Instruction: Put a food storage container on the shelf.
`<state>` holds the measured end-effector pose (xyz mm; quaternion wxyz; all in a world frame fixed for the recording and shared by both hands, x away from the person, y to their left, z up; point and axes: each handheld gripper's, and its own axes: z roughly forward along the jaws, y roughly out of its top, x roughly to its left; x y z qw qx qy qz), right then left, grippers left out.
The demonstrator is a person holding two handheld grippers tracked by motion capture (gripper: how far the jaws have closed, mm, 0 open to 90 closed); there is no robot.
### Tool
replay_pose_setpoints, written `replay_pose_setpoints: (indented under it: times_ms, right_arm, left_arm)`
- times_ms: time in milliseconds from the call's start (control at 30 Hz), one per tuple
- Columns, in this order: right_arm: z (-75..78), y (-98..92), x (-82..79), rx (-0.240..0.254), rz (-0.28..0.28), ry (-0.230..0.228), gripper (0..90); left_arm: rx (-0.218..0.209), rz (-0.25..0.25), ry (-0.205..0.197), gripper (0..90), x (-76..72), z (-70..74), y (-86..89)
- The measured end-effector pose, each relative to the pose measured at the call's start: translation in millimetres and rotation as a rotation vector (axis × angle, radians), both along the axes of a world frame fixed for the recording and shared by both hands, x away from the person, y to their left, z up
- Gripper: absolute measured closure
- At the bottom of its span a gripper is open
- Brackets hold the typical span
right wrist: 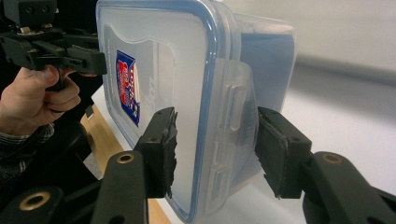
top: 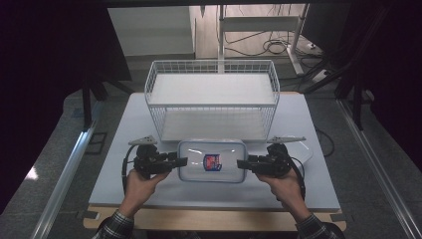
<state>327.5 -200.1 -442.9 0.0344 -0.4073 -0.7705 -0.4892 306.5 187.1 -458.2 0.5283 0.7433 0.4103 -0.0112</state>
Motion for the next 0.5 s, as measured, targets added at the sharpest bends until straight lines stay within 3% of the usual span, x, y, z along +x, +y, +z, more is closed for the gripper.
replay_pose_setpoints:
  times_ms: [500]
  right_arm:
    - [56.7, 1.0, 24.1, 0.042, 0.003, -0.115, 49.8]
  left_arm:
    - [0.017, 0.032, -0.104, 51.3, 15.9, 62.7, -0.5]
